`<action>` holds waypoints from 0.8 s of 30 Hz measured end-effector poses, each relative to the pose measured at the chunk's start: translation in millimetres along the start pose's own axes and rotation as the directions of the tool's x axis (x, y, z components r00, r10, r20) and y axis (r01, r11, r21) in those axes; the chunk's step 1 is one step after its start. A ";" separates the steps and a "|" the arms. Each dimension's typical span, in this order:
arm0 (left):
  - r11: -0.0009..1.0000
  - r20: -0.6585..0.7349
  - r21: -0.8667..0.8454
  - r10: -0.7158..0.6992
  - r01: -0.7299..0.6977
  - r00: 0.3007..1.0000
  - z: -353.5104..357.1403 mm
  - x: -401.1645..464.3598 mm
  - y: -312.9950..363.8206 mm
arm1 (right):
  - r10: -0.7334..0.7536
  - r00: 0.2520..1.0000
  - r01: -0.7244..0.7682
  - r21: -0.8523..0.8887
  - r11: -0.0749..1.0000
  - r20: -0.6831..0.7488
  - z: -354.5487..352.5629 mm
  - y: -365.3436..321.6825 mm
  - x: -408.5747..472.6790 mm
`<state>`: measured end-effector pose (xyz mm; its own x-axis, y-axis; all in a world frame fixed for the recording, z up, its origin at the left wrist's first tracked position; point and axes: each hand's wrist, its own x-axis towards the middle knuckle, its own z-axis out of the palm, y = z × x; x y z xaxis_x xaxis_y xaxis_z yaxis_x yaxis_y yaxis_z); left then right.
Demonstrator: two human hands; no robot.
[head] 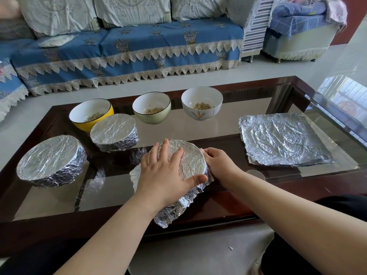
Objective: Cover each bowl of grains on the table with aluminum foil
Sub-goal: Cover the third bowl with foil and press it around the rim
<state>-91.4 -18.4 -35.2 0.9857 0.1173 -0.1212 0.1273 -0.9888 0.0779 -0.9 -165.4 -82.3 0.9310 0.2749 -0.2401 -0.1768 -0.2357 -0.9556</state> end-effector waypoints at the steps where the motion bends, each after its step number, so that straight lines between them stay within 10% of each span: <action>1: 1.000 0.000 -0.001 0.000 0.000 1.000 0.0 0.0 0.1 | 0.001 1.000 -0.001 -0.013 1.000 0.002 0.5 -1.2 -0.5; 15: 1.000 -0.008 -0.022 0.007 -0.007 1.000 -0.5 -0.8 -0.2 | -0.131 0.984 0.101 -0.226 0.969 -0.123 2.3 -4.8 7.7; 24: 1.000 -0.018 -0.017 0.004 -0.004 1.000 0.4 -0.5 0.4 | 0.017 0.981 -0.011 0.029 1.000 -0.195 -2.4 -11.1 -9.0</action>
<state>-91.8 -18.9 -35.5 0.9880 0.1151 -0.1032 0.1250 -0.9876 0.0947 -6.5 -167.5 -69.1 0.9724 0.0837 -0.2179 -0.1964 -0.2117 -0.9574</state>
